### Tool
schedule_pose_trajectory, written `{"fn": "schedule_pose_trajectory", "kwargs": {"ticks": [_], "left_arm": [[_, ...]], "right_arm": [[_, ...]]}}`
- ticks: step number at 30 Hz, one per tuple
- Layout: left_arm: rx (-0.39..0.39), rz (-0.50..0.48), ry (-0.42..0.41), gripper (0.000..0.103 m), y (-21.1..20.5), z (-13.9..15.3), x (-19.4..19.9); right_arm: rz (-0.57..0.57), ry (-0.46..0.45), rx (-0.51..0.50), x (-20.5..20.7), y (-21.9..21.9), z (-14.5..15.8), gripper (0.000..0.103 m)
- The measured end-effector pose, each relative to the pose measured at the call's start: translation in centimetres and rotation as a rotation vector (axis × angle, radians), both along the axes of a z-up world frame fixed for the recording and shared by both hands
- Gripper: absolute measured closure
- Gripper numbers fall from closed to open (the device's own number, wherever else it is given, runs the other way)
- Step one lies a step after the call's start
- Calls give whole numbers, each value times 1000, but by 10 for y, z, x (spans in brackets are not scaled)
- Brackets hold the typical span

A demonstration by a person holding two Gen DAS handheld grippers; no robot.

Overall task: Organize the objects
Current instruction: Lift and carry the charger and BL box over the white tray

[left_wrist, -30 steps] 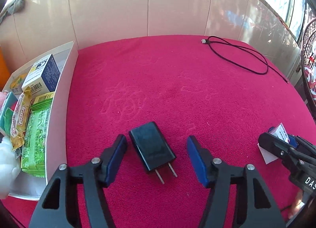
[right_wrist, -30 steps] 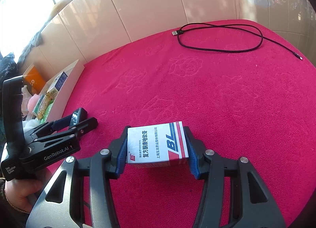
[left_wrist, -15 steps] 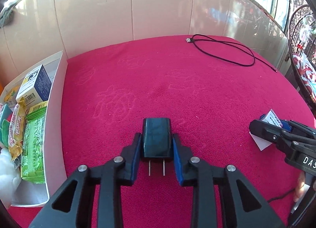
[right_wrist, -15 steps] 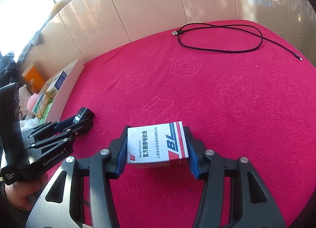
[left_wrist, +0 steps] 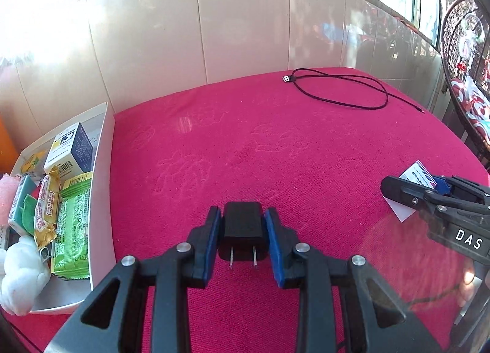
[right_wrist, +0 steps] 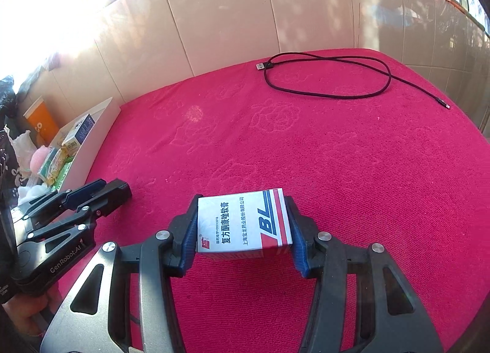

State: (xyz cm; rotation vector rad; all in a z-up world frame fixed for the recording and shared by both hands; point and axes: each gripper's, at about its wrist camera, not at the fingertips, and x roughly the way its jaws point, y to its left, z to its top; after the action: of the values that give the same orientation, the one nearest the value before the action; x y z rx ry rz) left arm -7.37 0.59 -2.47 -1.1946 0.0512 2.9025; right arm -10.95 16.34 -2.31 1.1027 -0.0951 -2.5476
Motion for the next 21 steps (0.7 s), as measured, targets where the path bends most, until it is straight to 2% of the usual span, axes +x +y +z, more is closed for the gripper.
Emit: {"fn": "schedule_pose_trajectory", "kwargs": {"ticks": [10,21], "left_arm": [[95,-19,46,74,-11,13,10],[116,-25,166,74,-11,42,27]], "right_arm": [[-18,40,19,8,3,8,53],[-23,129,5,22,0,33,53]]}}
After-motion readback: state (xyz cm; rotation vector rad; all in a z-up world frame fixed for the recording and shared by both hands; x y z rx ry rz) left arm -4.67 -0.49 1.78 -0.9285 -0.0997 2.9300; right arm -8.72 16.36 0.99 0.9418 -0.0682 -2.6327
